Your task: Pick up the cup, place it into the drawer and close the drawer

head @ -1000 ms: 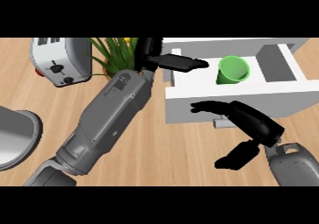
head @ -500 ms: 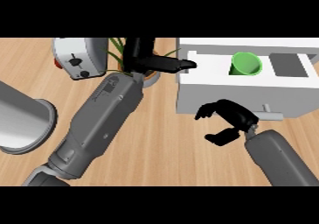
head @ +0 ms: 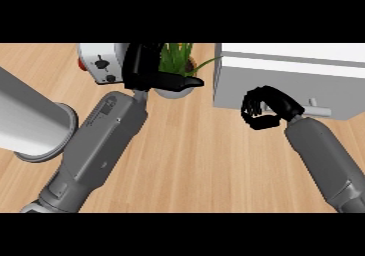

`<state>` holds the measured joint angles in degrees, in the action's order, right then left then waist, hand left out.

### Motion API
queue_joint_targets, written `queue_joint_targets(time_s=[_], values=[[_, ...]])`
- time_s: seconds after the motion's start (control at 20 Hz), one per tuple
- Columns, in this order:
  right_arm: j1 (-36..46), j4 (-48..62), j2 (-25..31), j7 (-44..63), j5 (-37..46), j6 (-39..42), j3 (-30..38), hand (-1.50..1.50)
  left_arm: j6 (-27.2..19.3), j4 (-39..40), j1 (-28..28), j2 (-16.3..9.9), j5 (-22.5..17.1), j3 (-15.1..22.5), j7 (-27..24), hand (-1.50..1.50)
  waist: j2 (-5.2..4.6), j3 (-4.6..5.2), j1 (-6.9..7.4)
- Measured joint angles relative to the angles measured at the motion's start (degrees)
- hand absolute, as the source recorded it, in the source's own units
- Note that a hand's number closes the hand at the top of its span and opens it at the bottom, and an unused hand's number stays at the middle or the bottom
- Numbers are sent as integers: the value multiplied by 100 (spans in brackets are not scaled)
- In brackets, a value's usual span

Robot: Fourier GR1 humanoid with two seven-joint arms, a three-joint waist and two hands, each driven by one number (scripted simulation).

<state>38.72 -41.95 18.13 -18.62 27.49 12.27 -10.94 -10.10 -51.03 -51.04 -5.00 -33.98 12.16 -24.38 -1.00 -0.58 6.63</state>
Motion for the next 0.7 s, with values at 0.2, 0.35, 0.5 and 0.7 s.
queue_joint_targets(time_s=[0.2,0.35,0.5,0.7], values=[[423,536,56,-241,-153,-131,355,150,177,-219,213,-147,-31,21,47,-150,-36,-12,103],[448,653,83,-375,-303,26,477,150,276,-331,343,-253,-41,47,121,-150,-26,-9,150],[454,681,124,-423,-464,267,572,150,401,-427,452,-343,-59,57,136,-150,-26,-16,183],[399,606,210,-451,-653,557,665,150,529,-518,530,-427,-91,60,184,-150,-46,-20,247]])
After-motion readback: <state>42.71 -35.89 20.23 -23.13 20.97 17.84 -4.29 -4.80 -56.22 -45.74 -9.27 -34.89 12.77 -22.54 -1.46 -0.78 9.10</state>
